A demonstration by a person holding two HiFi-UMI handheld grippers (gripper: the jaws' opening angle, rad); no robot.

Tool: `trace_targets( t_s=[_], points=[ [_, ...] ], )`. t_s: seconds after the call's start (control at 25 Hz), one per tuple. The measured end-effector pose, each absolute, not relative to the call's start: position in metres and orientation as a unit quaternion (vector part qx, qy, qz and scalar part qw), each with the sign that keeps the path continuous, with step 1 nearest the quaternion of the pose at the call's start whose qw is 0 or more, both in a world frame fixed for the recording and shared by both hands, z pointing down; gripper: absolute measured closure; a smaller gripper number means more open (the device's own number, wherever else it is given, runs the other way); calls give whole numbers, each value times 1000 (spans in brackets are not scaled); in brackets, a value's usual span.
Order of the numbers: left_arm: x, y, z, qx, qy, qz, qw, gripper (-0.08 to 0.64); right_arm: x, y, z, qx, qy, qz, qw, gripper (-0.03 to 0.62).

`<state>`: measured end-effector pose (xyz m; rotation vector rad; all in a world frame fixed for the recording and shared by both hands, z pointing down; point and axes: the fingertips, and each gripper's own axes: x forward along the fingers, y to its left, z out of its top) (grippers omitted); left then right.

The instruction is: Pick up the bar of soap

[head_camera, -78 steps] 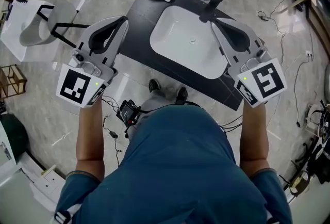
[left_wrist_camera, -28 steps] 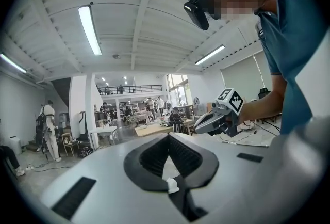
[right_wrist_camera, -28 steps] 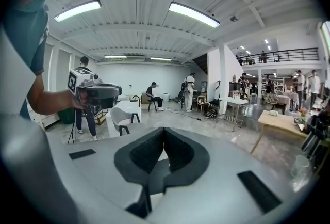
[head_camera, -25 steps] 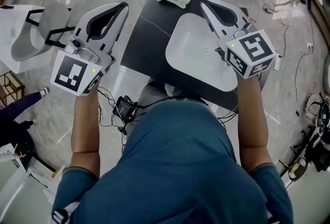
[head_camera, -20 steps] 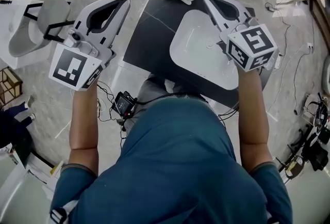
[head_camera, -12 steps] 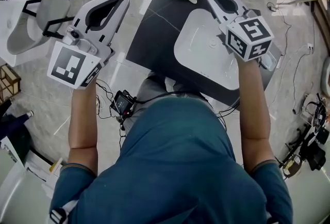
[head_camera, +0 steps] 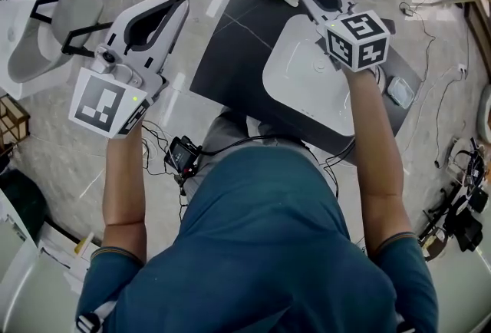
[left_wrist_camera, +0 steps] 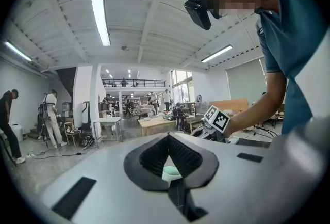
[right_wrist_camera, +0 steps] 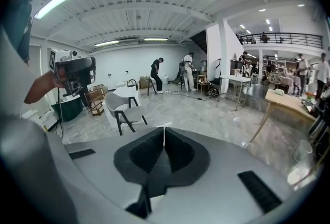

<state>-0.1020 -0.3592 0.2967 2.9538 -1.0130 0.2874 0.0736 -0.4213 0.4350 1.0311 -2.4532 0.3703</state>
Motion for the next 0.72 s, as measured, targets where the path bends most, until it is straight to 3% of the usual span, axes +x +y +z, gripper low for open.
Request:
trace_targets(
  t_s=[0.56,0.72],
  points=[
    [-105,-372,321,941,-324,96,29,558,73,-446,508,351,-877,171,278,572],
    [-110,-374,330,940,-325,99,36,558,73,-453,532,347,-871,185,294,508]
  ],
)
